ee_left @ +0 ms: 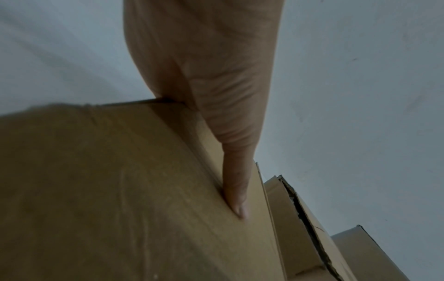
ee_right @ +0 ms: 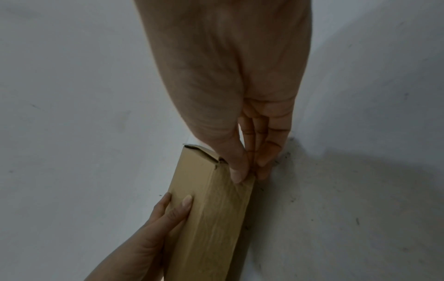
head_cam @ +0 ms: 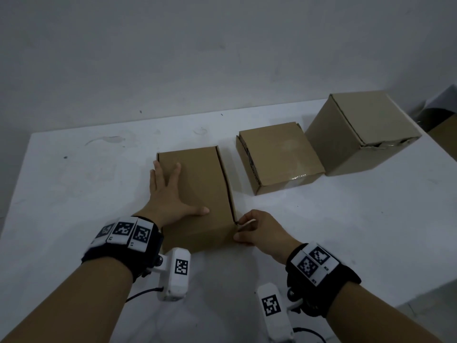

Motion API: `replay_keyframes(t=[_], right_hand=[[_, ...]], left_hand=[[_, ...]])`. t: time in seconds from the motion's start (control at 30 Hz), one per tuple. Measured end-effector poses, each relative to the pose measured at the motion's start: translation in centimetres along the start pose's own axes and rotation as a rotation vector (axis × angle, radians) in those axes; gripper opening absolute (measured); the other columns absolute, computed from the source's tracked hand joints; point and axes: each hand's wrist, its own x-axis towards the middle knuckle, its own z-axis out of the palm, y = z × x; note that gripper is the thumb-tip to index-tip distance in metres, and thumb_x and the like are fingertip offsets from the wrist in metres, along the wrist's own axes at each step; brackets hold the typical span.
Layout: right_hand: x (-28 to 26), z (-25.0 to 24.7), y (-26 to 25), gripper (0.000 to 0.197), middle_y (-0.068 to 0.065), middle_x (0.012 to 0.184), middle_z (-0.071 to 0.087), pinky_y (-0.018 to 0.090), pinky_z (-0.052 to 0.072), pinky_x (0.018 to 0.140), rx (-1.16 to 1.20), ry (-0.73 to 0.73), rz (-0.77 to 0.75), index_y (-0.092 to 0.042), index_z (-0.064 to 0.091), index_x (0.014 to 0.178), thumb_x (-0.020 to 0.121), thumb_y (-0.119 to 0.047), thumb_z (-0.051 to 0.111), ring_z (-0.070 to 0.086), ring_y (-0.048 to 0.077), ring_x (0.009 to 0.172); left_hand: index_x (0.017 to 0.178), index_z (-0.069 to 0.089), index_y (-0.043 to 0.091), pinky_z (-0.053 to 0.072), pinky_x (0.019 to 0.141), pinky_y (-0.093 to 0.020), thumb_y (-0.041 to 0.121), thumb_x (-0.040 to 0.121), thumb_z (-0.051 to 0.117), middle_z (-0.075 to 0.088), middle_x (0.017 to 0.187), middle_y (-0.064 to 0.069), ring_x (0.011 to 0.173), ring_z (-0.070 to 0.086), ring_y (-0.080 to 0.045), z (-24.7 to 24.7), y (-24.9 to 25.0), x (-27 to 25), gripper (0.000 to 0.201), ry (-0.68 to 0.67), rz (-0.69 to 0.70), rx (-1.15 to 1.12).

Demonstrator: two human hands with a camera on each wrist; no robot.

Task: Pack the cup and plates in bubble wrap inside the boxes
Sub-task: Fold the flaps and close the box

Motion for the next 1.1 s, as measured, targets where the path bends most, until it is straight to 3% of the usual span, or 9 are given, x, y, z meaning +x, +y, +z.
replay_keyframes(t=[0.07,0.13,0.37,0.5,0.77,0.87,1.0,1.1], right_hand=[[0.1,0.2,0.1,0.033,0.017,0.090,0.068,0.036,0.057,0.081,-0.056,0.027,-0.004,-0.016,0.056,0.094,0.073,-0.003,0.077,0.066,0.027,0.084],[0.0,0.2,0.0,0.033,0.013,0.093,0.070,0.041,0.055,0.087,-0.124,0.026,-0.024,-0.019,0.054,0.096,0.074,-0.007,0.077,0.066,0.027,0.090],[-0.3,-0.2,-1.0,0.031,0.011,0.098,0.066,0.032,0.052,0.082,-0.223,-0.002,-0.044,-0.022,0.052,0.098,0.078,-0.012,0.074,0.062,0.020,0.083],[0.0,0.1,-1.1,0.035,0.002,0.090,0.063,0.030,0.049,0.078,-0.239,0.008,-0.042,-0.019,0.052,0.100,0.076,-0.009,0.076,0.059,0.017,0.080],[-0.3,-0.1,-1.4,0.037,0.002,0.088,0.064,0.021,0.049,0.068,-0.255,-0.063,-0.016,-0.019,0.047,0.106,0.080,-0.011,0.073,0.059,0.010,0.069],[-0.3,0.0,-1.4,0.036,0.005,0.092,0.062,0.022,0.048,0.068,-0.252,-0.063,-0.004,-0.018,0.047,0.108,0.082,-0.011,0.071,0.057,0.011,0.068],[-0.3,-0.3,-1.4,0.038,0.007,0.098,0.064,0.029,0.052,0.078,-0.240,-0.075,0.014,-0.016,0.049,0.109,0.080,-0.011,0.073,0.060,0.015,0.077],[-0.3,-0.3,-1.6,0.039,0.004,0.098,0.063,0.026,0.050,0.075,-0.253,-0.092,0.010,-0.017,0.048,0.110,0.080,-0.011,0.073,0.060,0.015,0.079]], left_hand=[[0.148,-0.012,0.035,-0.003,0.117,-0.047,0.062,0.051,0.080,-0.041,0.148,-0.001,0.140,-0.031,-0.024,0.0,-0.1,0.0,0.136,-0.003,-0.001,-0.001],[0.148,-0.012,0.036,-0.002,0.117,-0.047,0.062,0.051,0.080,-0.041,0.148,0.000,0.140,-0.030,-0.024,0.0,-0.1,-0.1,0.136,-0.006,-0.001,0.000],[0.147,-0.013,0.036,-0.002,0.117,-0.048,0.063,0.051,0.079,-0.041,0.148,0.000,0.140,-0.030,-0.025,-0.1,0.0,-0.1,0.136,-0.012,0.001,0.000],[0.147,-0.013,0.036,-0.002,0.117,-0.048,0.062,0.051,0.080,-0.041,0.148,0.000,0.140,-0.030,-0.024,-0.1,0.0,-0.2,0.136,-0.012,0.001,-0.002],[0.148,-0.013,0.036,-0.003,0.118,-0.047,0.062,0.051,0.080,-0.041,0.148,-0.001,0.140,-0.031,-0.025,0.0,-0.1,0.0,0.137,-0.005,0.004,-0.005],[0.147,-0.013,0.036,-0.003,0.117,-0.046,0.062,0.050,0.081,-0.041,0.148,0.000,0.140,-0.031,-0.024,0.1,-0.2,0.0,0.137,0.000,0.004,-0.014],[0.147,-0.012,0.036,-0.003,0.117,-0.046,0.062,0.049,0.080,-0.042,0.148,0.000,0.140,-0.031,-0.024,0.1,-0.3,0.1,0.137,0.000,0.008,-0.016],[0.147,-0.013,0.036,-0.003,0.117,-0.047,0.063,0.049,0.080,-0.042,0.148,0.001,0.140,-0.031,-0.024,0.1,-0.4,0.1,0.137,-0.003,0.009,-0.015]])
